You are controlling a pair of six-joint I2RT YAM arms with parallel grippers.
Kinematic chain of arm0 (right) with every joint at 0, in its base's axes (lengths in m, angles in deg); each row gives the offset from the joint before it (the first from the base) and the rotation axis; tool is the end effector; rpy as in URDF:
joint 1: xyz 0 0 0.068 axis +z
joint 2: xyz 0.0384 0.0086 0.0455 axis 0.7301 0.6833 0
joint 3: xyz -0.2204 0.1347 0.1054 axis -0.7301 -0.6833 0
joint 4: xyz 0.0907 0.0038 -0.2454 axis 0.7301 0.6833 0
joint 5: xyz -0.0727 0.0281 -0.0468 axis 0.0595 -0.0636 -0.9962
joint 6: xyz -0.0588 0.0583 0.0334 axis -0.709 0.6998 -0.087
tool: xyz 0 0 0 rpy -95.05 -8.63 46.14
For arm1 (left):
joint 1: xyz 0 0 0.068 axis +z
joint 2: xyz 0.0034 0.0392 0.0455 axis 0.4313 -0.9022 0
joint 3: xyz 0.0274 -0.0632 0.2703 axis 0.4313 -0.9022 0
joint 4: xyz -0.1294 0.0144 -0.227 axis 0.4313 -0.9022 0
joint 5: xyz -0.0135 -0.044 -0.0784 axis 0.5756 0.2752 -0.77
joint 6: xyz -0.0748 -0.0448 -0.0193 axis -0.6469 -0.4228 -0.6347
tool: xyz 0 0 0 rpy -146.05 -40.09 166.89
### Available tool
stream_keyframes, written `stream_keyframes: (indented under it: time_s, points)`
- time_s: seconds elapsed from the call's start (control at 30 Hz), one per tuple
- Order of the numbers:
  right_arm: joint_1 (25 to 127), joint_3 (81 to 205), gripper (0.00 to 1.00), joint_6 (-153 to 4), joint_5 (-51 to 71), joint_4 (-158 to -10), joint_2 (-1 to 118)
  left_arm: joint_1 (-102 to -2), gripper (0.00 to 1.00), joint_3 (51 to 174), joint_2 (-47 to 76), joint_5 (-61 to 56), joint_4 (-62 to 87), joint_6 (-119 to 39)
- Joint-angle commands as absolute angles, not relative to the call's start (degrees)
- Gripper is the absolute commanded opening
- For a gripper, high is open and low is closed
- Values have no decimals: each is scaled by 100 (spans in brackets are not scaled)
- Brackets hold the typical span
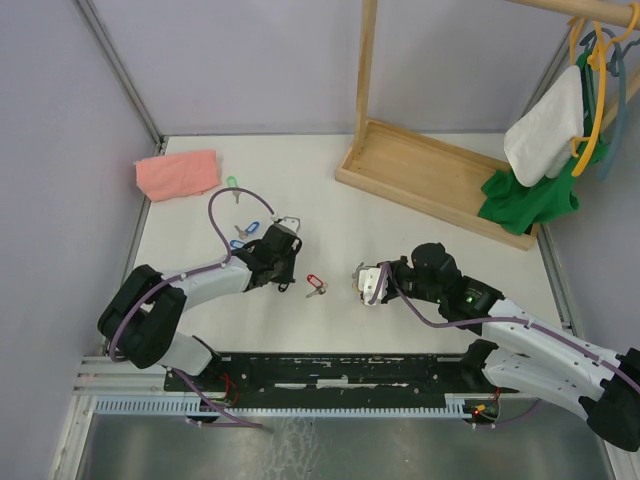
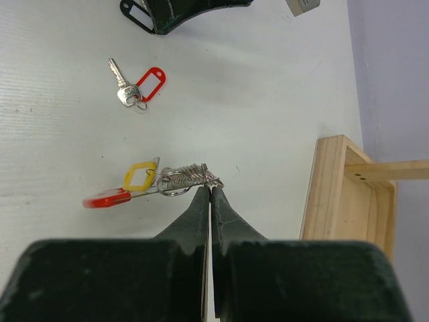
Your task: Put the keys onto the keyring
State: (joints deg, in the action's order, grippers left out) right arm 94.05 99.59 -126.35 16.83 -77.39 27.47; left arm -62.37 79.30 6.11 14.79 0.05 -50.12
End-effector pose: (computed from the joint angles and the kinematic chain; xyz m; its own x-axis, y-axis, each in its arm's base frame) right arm 0.1456 0.1865 0.2379 0.4070 -0.5712 -0.7128 -0.8164 0.1224 -0.5643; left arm 0.2426 -0.1663 0.1288 -0.7999 0.1484 -0.5816 0.2458 0.9650 -0.0919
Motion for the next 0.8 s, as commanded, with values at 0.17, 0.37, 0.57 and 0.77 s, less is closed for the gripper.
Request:
stream_keyframes:
  time_s: [0.17,0.37,0.57,0.77]
  points:
    - [9427,10170,1,-12551,1840,-7966,2672,-6233,6,8145,442,1845,135,-4865]
    - [9436,10198,1,-12581,1860,-7883,2638,-6229,3,8121,512,1785,214,-4821]
    - [9436,10275,1,-12664,1950,-7740,2590,-6229,3,7500,1385,1301,1266,-4321]
    - [9435,10298,1,-12644,1990,-7772,2532,-6229,3,6660,2253,618,2894,-3514]
